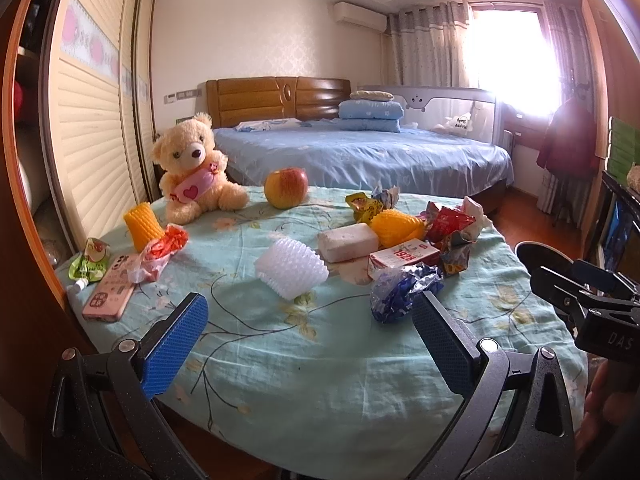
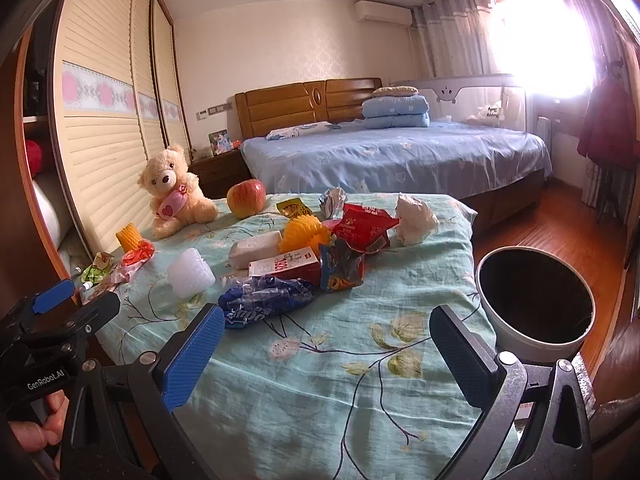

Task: Collect trash

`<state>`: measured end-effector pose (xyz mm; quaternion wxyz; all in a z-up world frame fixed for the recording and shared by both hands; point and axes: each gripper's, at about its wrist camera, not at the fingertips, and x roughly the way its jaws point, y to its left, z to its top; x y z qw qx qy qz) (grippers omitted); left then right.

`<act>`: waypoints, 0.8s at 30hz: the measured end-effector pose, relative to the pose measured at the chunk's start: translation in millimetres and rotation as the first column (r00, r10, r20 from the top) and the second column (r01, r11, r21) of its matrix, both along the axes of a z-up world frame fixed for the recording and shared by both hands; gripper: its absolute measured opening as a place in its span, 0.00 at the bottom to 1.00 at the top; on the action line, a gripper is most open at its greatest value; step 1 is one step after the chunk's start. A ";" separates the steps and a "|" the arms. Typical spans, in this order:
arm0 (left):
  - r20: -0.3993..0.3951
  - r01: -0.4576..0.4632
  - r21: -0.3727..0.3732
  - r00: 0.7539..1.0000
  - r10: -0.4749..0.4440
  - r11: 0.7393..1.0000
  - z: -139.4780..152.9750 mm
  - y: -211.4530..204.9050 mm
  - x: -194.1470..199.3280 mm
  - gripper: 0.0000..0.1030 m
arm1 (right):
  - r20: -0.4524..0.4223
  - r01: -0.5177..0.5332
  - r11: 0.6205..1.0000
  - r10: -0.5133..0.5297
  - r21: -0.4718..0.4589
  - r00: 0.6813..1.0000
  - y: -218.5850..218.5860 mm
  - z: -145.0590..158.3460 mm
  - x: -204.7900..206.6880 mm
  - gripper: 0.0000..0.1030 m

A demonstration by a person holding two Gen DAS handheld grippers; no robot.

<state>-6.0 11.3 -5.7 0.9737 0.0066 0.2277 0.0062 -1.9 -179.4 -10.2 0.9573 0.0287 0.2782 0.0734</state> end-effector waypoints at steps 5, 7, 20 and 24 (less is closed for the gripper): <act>-0.025 -0.016 -0.004 1.000 0.015 1.000 -5.3 6.7 6.9 1.00 | -0.029 -0.005 1.000 0.005 0.016 1.000 -2.1 -5.7 5.2 1.00; -0.041 -0.024 -0.008 0.999 0.024 1.000 -8.8 10.8 11.5 1.00 | -0.038 -0.009 1.000 0.010 0.018 0.999 -2.7 -7.6 7.7 1.00; -0.145 -0.059 -0.024 0.988 0.055 0.998 -37.8 43.7 62.2 0.99 | -0.177 -0.089 0.994 0.099 0.060 0.979 21.7 -36.1 47.3 0.95; -0.169 -0.054 -0.020 0.984 0.050 0.998 -46.6 48.9 83.0 0.96 | -0.212 -0.110 0.992 0.120 0.059 0.970 33.1 -43.5 60.0 0.92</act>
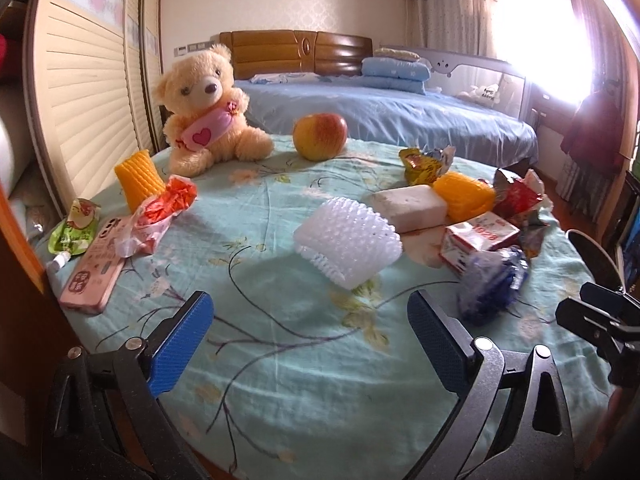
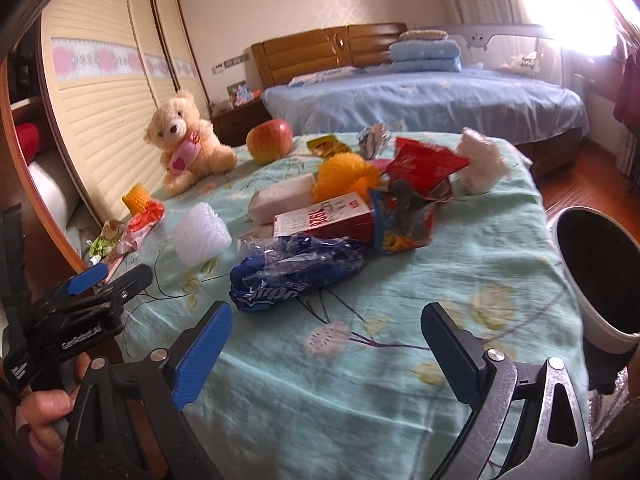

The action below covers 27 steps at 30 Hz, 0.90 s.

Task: Collect trash
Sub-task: 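Grasp the blue plastic bag with the right tool while the left tool grasps the white mesh net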

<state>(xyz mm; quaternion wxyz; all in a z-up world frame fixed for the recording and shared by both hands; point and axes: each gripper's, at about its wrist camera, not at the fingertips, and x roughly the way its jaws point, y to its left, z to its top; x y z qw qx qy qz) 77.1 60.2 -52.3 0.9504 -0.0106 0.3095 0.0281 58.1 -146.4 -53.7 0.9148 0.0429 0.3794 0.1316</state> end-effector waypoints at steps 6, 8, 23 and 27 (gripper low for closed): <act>-0.024 0.024 -0.014 0.999 -0.024 1.000 -5.9 7.3 26.0 0.94 | -0.037 -0.035 0.999 0.034 -0.003 0.999 18.0 -7.1 15.5 0.91; -0.038 0.037 -0.029 0.999 -0.038 0.999 -7.3 10.7 35.2 0.92 | -0.054 -0.042 0.999 0.042 0.003 0.998 22.4 -9.8 22.0 0.90; -0.106 0.167 -0.126 0.978 -0.181 0.978 -19.6 -0.9 64.8 0.15 | -0.154 -0.070 0.995 0.080 0.071 0.985 31.8 -27.2 48.6 0.20; -0.103 0.178 -0.142 0.976 -0.193 0.974 -17.5 -4.1 56.7 0.10 | -0.153 -0.071 0.995 0.081 0.072 0.985 28.2 -25.7 44.2 0.17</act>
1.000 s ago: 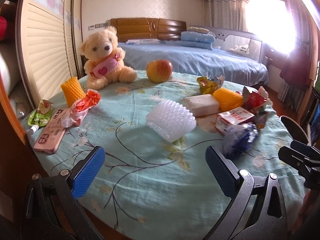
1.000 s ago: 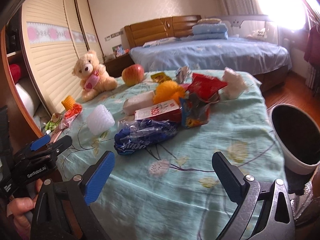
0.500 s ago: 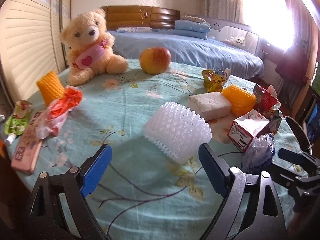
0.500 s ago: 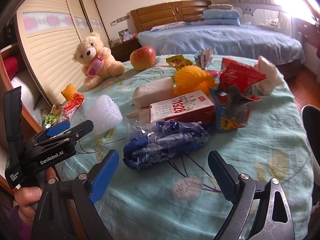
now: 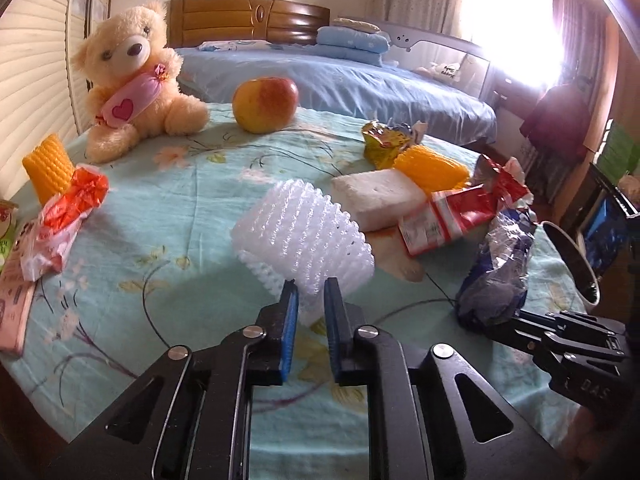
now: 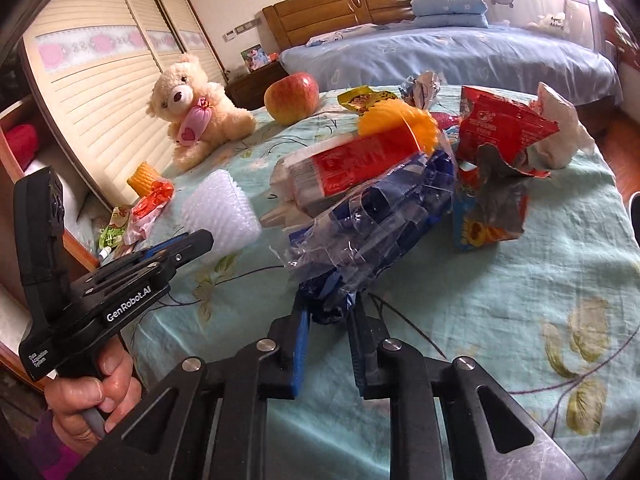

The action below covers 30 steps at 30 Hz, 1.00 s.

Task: Collect trash
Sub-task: 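Grasp the blue plastic bag with the right tool while the left tool grasps the white mesh net, then carry the blue bag and white mesh net over the black trash bin with both tools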

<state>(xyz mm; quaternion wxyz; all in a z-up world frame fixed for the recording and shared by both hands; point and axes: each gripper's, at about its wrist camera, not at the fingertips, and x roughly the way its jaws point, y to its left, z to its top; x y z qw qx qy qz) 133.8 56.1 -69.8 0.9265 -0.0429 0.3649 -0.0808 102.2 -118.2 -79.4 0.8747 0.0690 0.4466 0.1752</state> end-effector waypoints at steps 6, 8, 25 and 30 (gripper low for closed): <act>0.013 0.010 -0.015 1.000 -0.010 1.000 7.5 -7.0 -20.8 0.09 | 0.007 0.011 1.000 -0.011 0.020 1.000 -15.3 5.1 -11.7 0.16; 0.016 0.024 -0.016 1.000 -0.024 1.000 10.5 -12.8 -26.5 0.09 | 0.013 0.017 1.000 -0.017 0.027 1.000 -20.7 8.1 -16.7 0.16; 0.038 0.222 -0.018 0.975 -0.221 0.975 29.3 -102.4 -49.7 0.09 | 0.049 0.144 0.989 -0.145 0.027 0.988 -100.2 22.2 -56.7 0.16; 0.040 0.288 -0.005 0.957 -0.288 0.958 30.7 -135.6 -52.0 0.09 | 0.049 0.201 0.979 -0.202 0.024 0.978 -131.9 23.5 -64.3 0.16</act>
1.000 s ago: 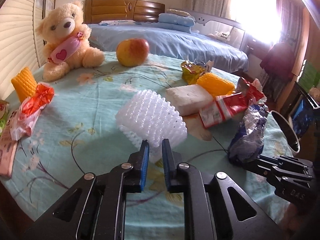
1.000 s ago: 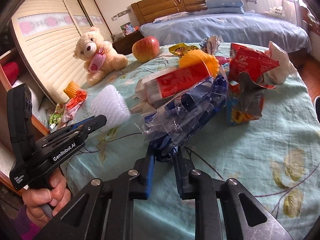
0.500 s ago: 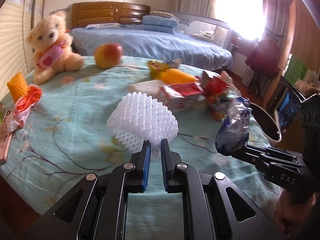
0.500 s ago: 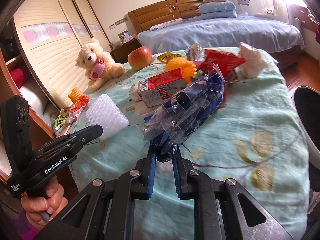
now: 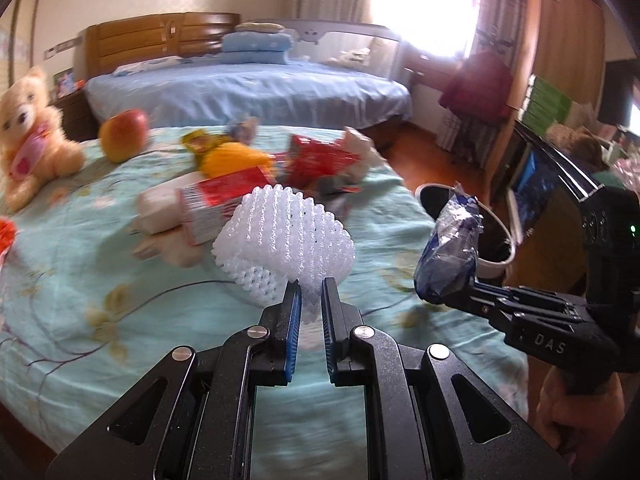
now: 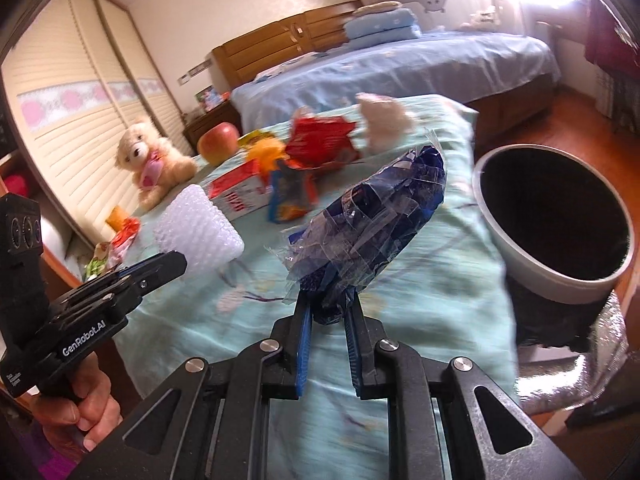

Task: Collect trash
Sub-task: 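Carry the blue bag and white mesh net over the black trash bin with both tools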

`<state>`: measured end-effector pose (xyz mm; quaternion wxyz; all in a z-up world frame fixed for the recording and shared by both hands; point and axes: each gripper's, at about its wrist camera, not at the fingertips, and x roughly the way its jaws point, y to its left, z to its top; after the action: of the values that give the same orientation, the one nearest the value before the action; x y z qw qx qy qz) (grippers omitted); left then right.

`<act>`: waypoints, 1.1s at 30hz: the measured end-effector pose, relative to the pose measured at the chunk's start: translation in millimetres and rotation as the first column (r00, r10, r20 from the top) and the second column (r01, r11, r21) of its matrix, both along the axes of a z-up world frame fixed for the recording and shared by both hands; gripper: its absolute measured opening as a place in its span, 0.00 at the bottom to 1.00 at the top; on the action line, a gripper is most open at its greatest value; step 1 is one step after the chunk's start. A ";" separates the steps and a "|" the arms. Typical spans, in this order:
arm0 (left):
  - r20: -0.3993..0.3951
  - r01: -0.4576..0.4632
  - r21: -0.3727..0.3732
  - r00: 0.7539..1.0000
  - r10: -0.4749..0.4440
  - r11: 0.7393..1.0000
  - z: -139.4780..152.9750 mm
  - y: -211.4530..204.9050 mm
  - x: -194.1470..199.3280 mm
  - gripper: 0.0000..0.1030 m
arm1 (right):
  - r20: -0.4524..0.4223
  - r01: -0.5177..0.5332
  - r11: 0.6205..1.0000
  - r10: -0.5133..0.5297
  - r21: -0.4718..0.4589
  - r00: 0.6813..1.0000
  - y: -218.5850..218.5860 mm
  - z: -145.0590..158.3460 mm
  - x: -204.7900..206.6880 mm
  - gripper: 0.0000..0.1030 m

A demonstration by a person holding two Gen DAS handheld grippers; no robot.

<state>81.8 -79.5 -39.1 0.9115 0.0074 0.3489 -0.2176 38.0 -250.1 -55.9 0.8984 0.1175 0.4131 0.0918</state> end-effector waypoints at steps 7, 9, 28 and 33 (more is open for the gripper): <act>0.003 0.079 0.020 0.997 -0.079 0.997 2.6 -38.5 -1.9 0.09 | 0.005 0.062 0.998 -0.062 -0.009 0.998 -37.6 3.2 -6.4 0.16; 0.005 0.098 0.027 0.995 -0.099 0.995 3.1 -49.7 -1.5 0.09 | 0.004 0.074 0.997 -0.073 -0.010 0.997 -45.4 2.9 -6.3 0.16; -0.006 0.226 0.056 0.974 -0.226 0.973 2.5 -126.0 12.5 0.09 | -0.014 0.181 0.983 -0.181 -0.016 0.983 -111.1 1.4 -3.7 0.16; -0.016 0.246 0.061 0.969 -0.245 0.967 -0.3 -136.7 18.5 0.09 | -0.023 0.202 0.979 -0.202 -0.015 0.979 -122.2 -1.2 0.1 0.16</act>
<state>100.3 -216.2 -39.5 0.8754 0.0780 0.3559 -0.3177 38.1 -372.4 -57.1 0.8986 0.1544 0.4106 -0.0040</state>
